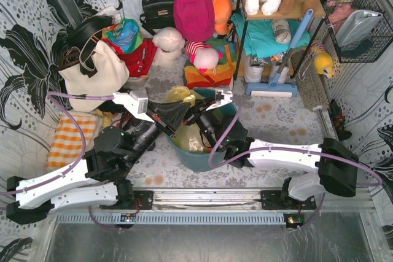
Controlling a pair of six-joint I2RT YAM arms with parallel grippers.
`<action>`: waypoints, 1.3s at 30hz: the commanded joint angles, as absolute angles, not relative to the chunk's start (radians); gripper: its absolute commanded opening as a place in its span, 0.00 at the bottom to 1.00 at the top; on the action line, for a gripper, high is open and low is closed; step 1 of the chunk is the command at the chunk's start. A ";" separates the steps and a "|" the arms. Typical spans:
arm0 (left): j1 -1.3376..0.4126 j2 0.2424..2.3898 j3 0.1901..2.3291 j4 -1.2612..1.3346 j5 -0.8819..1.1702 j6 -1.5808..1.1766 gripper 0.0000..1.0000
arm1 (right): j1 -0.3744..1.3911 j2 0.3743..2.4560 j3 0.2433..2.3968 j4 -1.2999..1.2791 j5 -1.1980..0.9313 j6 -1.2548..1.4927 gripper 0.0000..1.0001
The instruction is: Tie the trash bag
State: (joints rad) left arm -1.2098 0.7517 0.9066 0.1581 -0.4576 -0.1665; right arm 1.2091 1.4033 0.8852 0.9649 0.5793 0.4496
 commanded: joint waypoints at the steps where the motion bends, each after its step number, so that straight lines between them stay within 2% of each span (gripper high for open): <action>1: -1.203 0.738 0.924 0.161 -0.418 -0.185 0.00 | 1.225 1.442 0.848 1.239 0.616 0.352 0.00; 9: -1.203 0.728 0.980 0.040 -0.384 -0.207 0.00 | 1.244 1.539 0.814 1.533 0.603 0.206 0.00; 12: -1.203 0.706 0.984 -0.001 -0.403 -0.217 0.14 | 1.246 1.558 0.814 1.578 0.603 0.182 0.00; 14: -1.203 0.679 0.978 -0.011 -0.427 -0.222 0.33 | 1.246 1.561 0.822 1.574 0.598 0.181 0.00; 20: -1.203 0.606 0.977 -0.031 -0.486 -0.218 0.51 | 1.247 1.562 0.831 1.535 0.581 0.205 0.00; 27: -1.203 0.554 1.004 -0.087 -0.653 -0.221 0.56 | 1.252 1.532 0.824 1.472 0.553 0.215 0.00; 32: -1.203 0.560 1.017 -0.142 -0.736 -0.242 0.64 | 1.252 1.504 0.814 1.421 0.505 0.222 0.00; 39: -1.203 0.562 0.982 -0.224 -0.728 -0.327 0.68 | 1.252 1.435 0.822 1.258 0.408 0.253 0.00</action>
